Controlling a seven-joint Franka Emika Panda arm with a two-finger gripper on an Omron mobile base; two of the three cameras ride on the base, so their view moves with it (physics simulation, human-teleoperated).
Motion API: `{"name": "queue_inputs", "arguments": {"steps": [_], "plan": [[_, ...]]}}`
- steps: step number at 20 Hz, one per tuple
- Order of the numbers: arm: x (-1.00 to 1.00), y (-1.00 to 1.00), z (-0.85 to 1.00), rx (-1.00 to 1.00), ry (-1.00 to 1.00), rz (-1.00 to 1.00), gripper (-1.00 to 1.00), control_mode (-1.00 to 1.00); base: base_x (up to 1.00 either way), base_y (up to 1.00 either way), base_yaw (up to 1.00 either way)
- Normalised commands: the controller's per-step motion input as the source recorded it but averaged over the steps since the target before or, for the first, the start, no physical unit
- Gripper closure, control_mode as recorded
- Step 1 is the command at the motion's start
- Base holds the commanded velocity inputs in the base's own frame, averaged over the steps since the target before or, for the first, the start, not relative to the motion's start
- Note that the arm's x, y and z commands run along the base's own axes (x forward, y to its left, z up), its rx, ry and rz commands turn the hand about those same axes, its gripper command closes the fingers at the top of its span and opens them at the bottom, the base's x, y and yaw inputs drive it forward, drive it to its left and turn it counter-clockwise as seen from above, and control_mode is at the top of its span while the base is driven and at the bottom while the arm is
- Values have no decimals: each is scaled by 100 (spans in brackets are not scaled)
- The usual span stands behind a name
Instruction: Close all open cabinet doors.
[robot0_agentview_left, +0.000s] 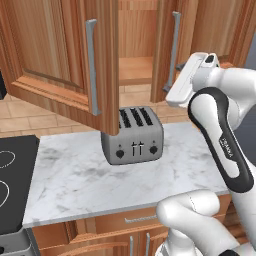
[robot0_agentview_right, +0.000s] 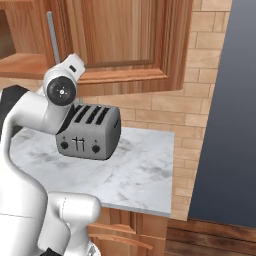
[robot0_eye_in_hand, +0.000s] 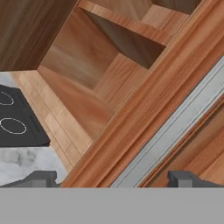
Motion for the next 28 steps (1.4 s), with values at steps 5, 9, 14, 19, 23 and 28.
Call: {"name": "queue_inputs", "arguments": {"steps": [5,9,14,19,23,28], "plan": [[52,23,-22,0,0,0,-100,-100,0,0,0],[42,12,-12,0,0,0,-100,-100,0,0,0],[44,8,-16,0,0,0,-100,-100,0,0,0],[43,11,-18,0,0,0,-100,-100,0,0,0],[42,10,-17,0,0,0,-100,-100,0,0,0],[41,7,-17,0,0,0,-100,-100,0,0,0]]}}
